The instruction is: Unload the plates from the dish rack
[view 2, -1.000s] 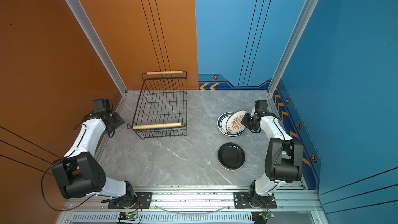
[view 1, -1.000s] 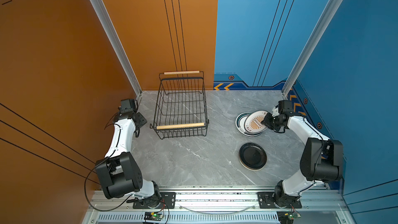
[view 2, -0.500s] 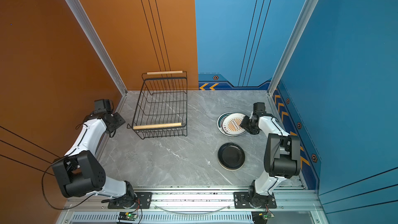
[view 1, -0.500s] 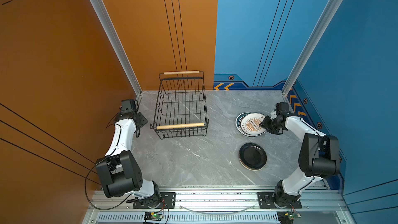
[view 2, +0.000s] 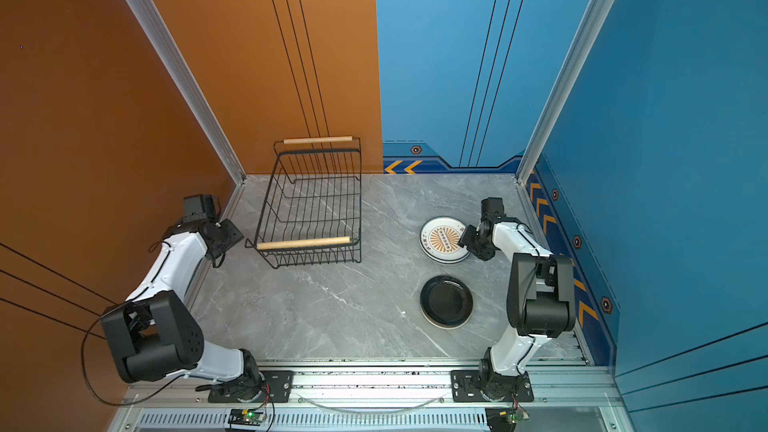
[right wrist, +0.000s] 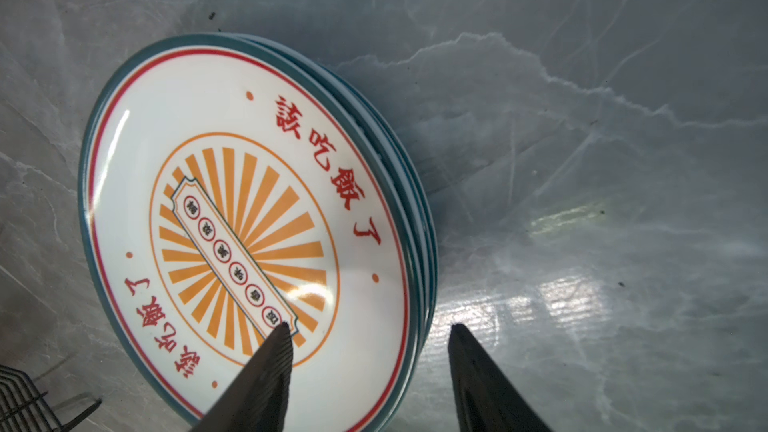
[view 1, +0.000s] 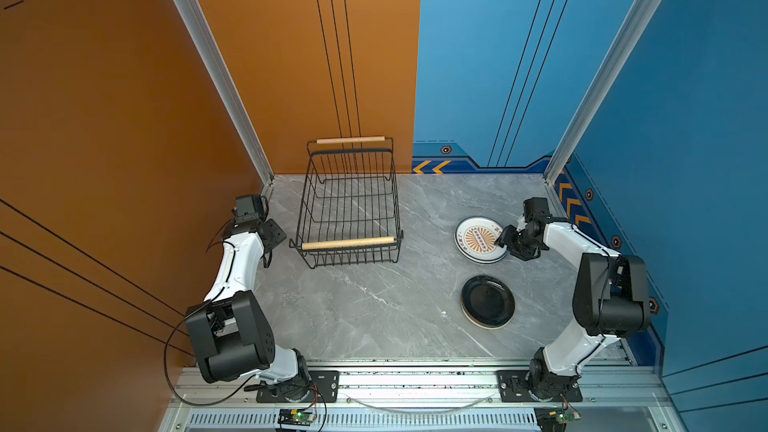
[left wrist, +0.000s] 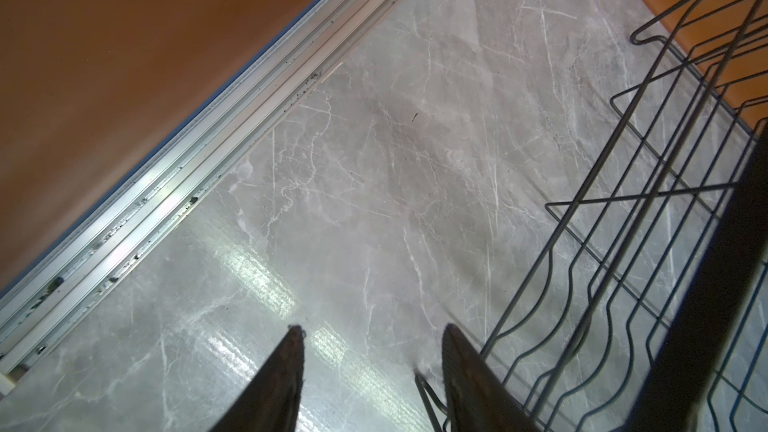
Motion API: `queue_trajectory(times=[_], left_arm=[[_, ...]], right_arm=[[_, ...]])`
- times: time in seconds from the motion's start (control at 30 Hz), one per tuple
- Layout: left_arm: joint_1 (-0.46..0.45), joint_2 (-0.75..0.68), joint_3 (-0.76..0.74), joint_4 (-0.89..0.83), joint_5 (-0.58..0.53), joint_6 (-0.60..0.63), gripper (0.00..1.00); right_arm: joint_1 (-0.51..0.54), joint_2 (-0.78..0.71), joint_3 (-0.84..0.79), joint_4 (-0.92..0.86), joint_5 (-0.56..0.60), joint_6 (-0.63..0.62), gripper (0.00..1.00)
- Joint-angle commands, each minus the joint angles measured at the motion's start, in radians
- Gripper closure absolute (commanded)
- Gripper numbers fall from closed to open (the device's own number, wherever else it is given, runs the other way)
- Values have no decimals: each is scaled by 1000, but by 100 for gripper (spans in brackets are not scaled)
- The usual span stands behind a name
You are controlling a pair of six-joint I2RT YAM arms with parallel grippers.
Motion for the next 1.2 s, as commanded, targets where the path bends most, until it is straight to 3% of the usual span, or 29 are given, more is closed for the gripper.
queue_trajectory(times=[0.0, 0.17, 0.57, 0.6, 0.63, 0.8, 0.87, 1.03, 1.07, 1.17], left_arm=[[6, -47, -35, 60, 58, 28, 43], [6, -53, -52, 84, 83, 34, 42], [-33, 43, -22, 73, 106, 72, 42], [-37, 47, -23, 75, 113, 77, 42], [-44, 53, -19, 75, 113, 85, 41], [-63, 83, -8, 75, 119, 101, 36], [-77, 97, -3, 77, 106, 111, 24], [-122, 98, -31, 157, 70, 141, 15], [-133, 92, -45, 182, 48, 144, 1], [-147, 71, -85, 247, -2, 131, 2]], right_arm=[[13, 7, 28, -42, 48, -17, 36], [16, -22, 21, -45, 69, -22, 27], [15, -96, 0, -51, 76, -31, 15], [15, -101, 0, -53, 77, -31, 3], [15, -107, -2, -53, 78, -30, 0], [15, -140, -13, -46, 76, -35, 0], [15, -161, -21, -25, 64, -43, 0], [18, -237, -65, 77, 64, -58, 0], [18, -258, -81, 109, 77, -53, 0], [21, -331, -144, 218, 118, -44, 0]])
